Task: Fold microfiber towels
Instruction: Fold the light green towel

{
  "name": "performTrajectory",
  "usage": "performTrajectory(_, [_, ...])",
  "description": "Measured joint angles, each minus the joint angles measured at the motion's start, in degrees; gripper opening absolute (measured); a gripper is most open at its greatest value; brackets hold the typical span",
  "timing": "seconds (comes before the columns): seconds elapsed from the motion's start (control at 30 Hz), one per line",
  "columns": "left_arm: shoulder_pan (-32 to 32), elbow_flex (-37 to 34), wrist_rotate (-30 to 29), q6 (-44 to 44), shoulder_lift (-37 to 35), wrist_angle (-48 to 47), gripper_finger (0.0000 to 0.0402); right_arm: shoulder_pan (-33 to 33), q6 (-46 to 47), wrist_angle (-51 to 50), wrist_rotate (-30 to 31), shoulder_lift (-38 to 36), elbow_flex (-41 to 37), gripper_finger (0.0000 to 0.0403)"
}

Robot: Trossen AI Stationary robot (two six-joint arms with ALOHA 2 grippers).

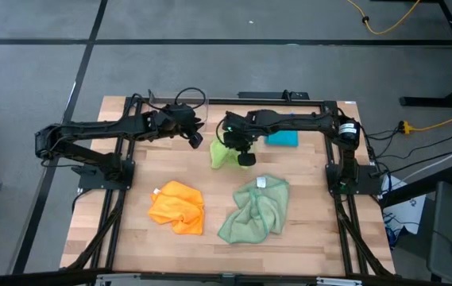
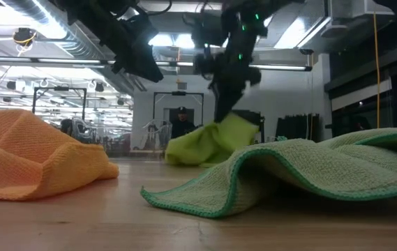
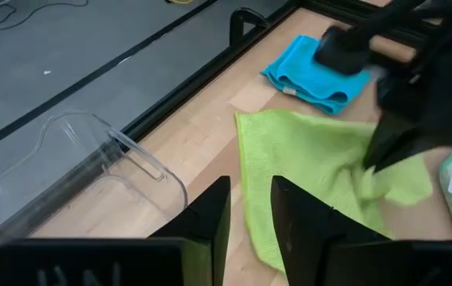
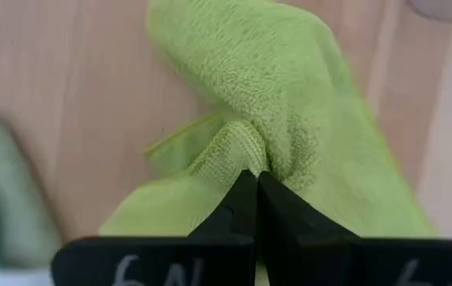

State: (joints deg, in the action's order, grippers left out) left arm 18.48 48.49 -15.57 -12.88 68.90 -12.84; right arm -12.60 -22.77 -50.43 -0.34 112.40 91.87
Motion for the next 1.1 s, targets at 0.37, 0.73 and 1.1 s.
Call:
performTrajectory(0.37, [0.00,0.00,0.00,0.00,0.02,0.02,0.0085,4.72,7.92,-32.05,17.83,0.00,20.83,0.0004])
performTrajectory(0.73, [-1.18,0.07,1.78,4.43,3.89,7.72,0.0085,9.77,11.94,-39.47,32.72,-2.23,33.98,0.0004])
performTrajectory(1.1, [-1.44,0.02,11.50,13.31,9.32,25.14,0.0085,12.32,13.71,-38.48,43.56,-9.24,35.96,0.0004])
